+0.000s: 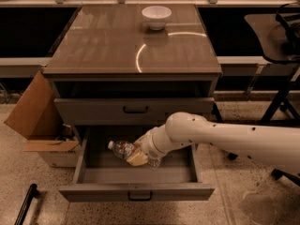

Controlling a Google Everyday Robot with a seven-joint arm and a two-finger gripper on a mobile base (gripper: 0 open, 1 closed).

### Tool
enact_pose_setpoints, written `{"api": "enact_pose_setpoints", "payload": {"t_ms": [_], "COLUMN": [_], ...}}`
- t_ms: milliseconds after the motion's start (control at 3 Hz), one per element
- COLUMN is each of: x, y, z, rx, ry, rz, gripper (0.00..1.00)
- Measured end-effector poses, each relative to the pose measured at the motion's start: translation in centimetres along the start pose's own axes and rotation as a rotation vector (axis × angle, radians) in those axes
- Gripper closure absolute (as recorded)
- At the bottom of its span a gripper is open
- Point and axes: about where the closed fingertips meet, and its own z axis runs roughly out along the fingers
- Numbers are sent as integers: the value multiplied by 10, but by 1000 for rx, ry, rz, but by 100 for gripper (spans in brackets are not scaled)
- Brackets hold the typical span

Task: Place water bottle into middle drawer

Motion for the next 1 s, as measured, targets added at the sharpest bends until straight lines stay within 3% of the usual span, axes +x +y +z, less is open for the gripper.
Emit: {"api": "enact_pose_setpoints", "payload": {"t_ms": [667,1000], "x": [51,71], "y": [-18,-34], "z": [50,64], "rx": [16,35], "ry": [14,13], "rz": [81,117], "gripper": [100,81]}}
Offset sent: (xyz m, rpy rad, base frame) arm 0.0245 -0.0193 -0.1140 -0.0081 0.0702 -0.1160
